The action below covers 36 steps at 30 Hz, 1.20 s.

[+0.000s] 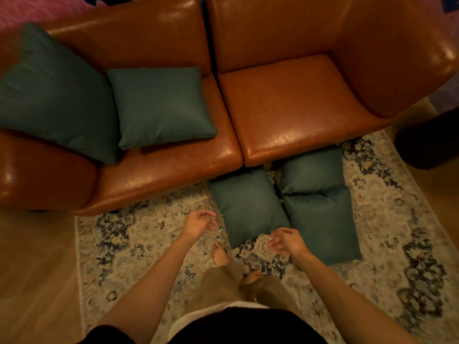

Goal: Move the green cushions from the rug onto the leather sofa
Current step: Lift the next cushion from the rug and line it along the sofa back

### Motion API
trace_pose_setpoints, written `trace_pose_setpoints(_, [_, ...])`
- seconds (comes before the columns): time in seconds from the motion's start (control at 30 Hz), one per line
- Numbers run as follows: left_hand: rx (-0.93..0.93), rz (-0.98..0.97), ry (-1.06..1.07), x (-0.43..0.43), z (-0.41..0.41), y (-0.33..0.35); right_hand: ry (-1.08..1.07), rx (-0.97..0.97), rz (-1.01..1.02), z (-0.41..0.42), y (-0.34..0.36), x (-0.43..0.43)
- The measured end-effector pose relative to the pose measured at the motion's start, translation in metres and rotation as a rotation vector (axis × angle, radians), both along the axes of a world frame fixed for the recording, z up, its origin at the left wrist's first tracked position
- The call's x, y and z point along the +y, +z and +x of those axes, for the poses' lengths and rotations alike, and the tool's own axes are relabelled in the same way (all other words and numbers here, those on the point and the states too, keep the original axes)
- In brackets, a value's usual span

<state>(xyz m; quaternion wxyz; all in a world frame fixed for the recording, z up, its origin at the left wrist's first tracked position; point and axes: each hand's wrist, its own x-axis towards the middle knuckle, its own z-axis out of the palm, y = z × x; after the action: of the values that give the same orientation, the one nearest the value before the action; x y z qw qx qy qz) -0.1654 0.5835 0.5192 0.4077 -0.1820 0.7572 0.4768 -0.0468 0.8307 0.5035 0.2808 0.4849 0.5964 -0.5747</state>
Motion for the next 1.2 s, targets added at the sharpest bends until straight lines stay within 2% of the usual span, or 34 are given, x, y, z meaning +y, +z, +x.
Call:
trace_pose_setpoints(0.17, [-0.057, -0.001, 0.045, 0.011, -0.027, -0.023, 0.000, -0.005, 0.005, -0.029, -0.020, 0.029])
trace_pose_setpoints(0.33, [-0.095, -0.030, 0.154, 0.038, -0.043, -0.078, 0.022, -0.014, 0.007, -0.061, -0.064, 0.069])
trace_pose_setpoints(0.47, [-0.095, -0.037, 0.226, 0.072, -0.045, -0.154, 0.090, -0.046, 0.017, -0.085, -0.146, 0.108])
trace_pose_setpoints(0.7, [-0.137, -0.060, 0.376, 0.105, -0.038, -0.359, 0.108, -0.024, 0.035, -0.137, -0.333, 0.158])
trace_pose_setpoints(0.87, [-0.038, -0.104, 0.466, 0.099, -0.040, -0.484, 0.129, 0.054, 0.137, -0.160, -0.446, 0.174])
trace_pose_setpoints(1.03, [0.047, -0.171, 0.512, 0.092, -0.053, -0.557, 0.161, 0.110, 0.350, -0.174, -0.531, 0.181])
trace_pose_setpoints(1.13, [0.006, -0.128, 0.555, 0.094, -0.058, -0.580, 0.176, 0.067, 0.336, -0.187, -0.556, 0.181])
trace_pose_setpoints(1.2, [-0.021, -0.087, 0.616, 0.095, -0.059, -0.591, 0.164, 0.001, 0.249, -0.190, -0.572, 0.182])
